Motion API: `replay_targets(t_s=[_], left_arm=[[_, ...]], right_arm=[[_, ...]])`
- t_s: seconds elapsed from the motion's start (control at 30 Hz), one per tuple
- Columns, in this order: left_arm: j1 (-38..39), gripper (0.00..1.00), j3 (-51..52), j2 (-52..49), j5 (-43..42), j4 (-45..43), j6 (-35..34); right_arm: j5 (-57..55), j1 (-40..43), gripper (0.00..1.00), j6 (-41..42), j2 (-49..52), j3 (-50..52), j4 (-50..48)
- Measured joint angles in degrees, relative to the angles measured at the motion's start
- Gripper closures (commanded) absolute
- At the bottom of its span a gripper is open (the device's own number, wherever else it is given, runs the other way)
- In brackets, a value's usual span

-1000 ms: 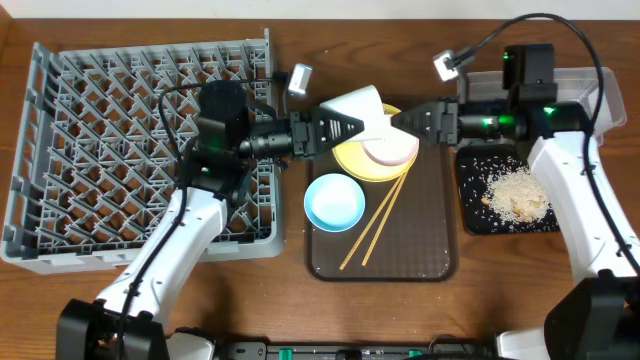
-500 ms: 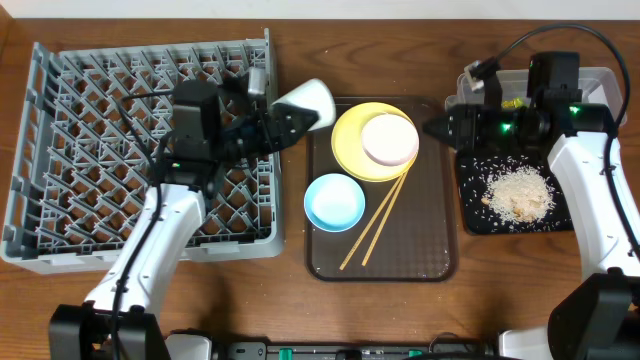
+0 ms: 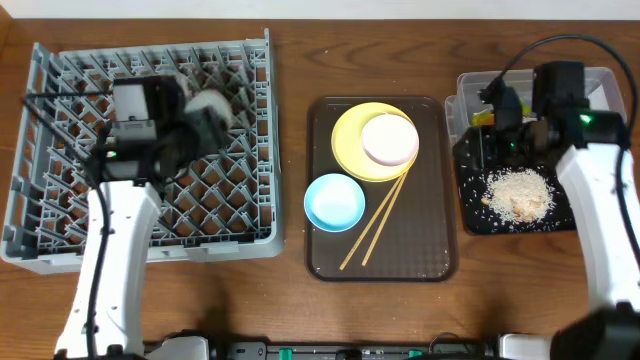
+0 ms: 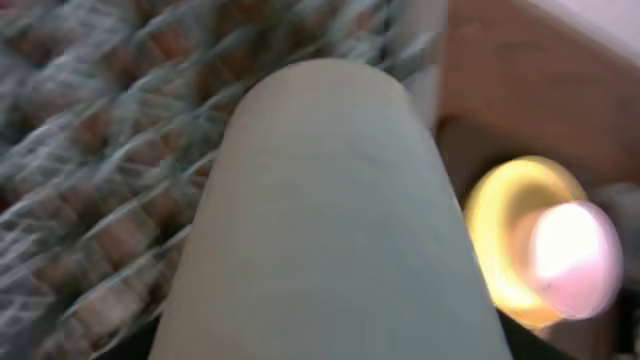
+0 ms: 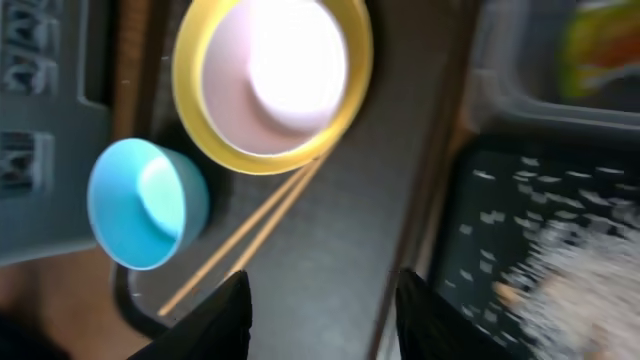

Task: Sort waste into correct bins and load items into the dishwasher rack
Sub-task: 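Place the white cup upside down in the rack with the left gripper, then reach the left gripper to the light-blue bowl and grasp its rim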

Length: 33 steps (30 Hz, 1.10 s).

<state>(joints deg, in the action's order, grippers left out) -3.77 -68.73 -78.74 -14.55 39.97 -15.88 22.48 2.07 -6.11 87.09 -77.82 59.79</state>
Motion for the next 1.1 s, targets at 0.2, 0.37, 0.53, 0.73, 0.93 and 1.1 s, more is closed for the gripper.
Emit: replay_targets(t_s=[0.2,0.37,0.53,0.73,0.93,1.1], left_arm=[[-2.16,0.64,0.02,-0.22,9.14,14.08,1.01],[-2.67,0.64,0.02,-0.59,12.04,18.47,1.16],[-2.67,0.64,0.02,-3.65,12.87,18.60,1.16],[-2.67,0.54,0.02,-10.64,13.31,19.06,1.16],[-2.67,0.28,0.02,-14.21,13.44,19.37,1.22],[-2.67,0.16,0.02,-14.25,13.46,19.43,1.68]], right_arm=[[-4.74,0.00,0.53,0.04,-5.55,-0.02,2.05],[-6.27,0.00,0.53,0.04,-5.77,-0.02,2.60],[-6.73,0.00,0.53,0.04,-5.77,-0.02,2.69],[-6.91,0.00,0.53,0.04,-5.75,-0.02,3.30],[-6.91,0.00,0.52,0.04,-5.75,-0.02,3.34],[-6.93,0.00,0.51,0.04,-5.75,-0.02,3.41]])
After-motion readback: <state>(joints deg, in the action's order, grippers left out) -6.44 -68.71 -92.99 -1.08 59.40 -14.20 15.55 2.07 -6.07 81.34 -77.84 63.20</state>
